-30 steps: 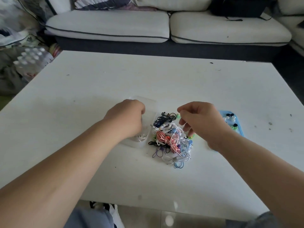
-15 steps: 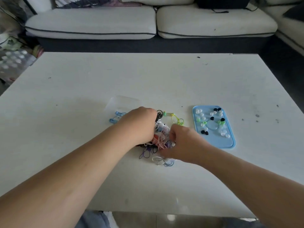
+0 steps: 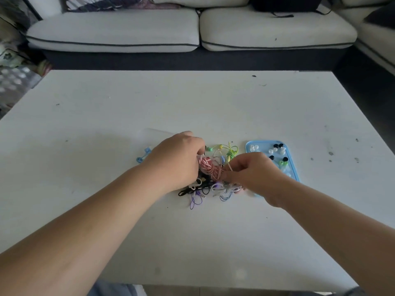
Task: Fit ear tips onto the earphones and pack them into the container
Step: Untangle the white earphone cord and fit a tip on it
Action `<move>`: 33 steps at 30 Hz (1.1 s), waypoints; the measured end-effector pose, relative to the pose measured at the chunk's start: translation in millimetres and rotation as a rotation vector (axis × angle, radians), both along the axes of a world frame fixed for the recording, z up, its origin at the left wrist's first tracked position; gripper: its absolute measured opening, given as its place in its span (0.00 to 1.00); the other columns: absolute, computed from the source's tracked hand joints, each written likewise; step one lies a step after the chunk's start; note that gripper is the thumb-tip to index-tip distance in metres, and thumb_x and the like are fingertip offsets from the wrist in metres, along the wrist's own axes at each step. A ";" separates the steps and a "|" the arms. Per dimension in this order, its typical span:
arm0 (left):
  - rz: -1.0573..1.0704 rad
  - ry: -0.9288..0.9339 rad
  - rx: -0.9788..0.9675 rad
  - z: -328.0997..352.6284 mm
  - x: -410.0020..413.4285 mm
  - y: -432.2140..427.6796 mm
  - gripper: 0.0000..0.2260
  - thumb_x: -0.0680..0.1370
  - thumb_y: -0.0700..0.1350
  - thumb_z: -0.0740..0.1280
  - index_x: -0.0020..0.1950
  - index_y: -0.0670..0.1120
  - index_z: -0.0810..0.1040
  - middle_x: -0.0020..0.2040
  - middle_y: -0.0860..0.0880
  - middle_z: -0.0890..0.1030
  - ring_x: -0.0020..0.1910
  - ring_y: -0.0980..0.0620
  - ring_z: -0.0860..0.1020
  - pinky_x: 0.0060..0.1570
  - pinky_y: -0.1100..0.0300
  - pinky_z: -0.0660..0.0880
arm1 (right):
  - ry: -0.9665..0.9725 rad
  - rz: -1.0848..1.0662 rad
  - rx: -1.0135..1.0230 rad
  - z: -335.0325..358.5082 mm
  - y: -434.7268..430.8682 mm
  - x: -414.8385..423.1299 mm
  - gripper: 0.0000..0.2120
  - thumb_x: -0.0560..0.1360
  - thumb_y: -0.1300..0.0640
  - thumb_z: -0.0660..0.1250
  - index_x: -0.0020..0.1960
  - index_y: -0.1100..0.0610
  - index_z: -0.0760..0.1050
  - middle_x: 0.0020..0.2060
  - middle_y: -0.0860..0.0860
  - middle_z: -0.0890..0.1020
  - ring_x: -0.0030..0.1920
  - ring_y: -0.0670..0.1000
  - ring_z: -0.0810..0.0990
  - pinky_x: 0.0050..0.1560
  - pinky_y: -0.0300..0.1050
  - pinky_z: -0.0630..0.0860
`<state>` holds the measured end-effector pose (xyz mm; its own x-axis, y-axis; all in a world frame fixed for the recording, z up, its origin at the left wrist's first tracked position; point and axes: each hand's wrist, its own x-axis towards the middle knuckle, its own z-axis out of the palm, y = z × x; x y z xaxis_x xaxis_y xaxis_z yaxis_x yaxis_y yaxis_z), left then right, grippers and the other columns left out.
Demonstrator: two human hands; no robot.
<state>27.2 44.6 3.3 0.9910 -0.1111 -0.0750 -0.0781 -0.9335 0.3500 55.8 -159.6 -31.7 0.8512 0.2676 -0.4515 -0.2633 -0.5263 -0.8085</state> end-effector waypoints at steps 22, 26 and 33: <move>0.019 -0.068 -0.701 38.3 -35.3 -43.2 0.11 0.72 0.45 0.80 0.48 0.53 0.80 0.40 0.56 0.84 0.39 0.54 0.83 0.42 0.56 0.81 | 0.174 -0.149 0.669 39.3 -9.4 -14.7 0.10 0.80 0.62 0.67 0.55 0.69 0.80 0.50 0.65 0.84 0.48 0.61 0.83 0.57 0.60 0.81; -0.041 0.088 -0.714 47.0 -39.9 -42.7 0.09 0.72 0.41 0.76 0.41 0.50 0.76 0.34 0.52 0.79 0.32 0.54 0.76 0.32 0.57 0.75 | 0.246 -0.190 0.693 40.8 -14.6 -8.3 0.12 0.80 0.61 0.67 0.60 0.69 0.78 0.48 0.62 0.83 0.45 0.59 0.82 0.45 0.50 0.82; -0.172 0.492 -0.344 26.7 -44.2 -39.8 0.07 0.73 0.52 0.74 0.44 0.54 0.78 0.41 0.57 0.82 0.36 0.57 0.79 0.38 0.59 0.79 | 0.273 -0.277 0.752 41.5 -19.6 -0.6 0.09 0.81 0.60 0.68 0.60 0.61 0.79 0.44 0.57 0.85 0.40 0.54 0.85 0.42 0.48 0.84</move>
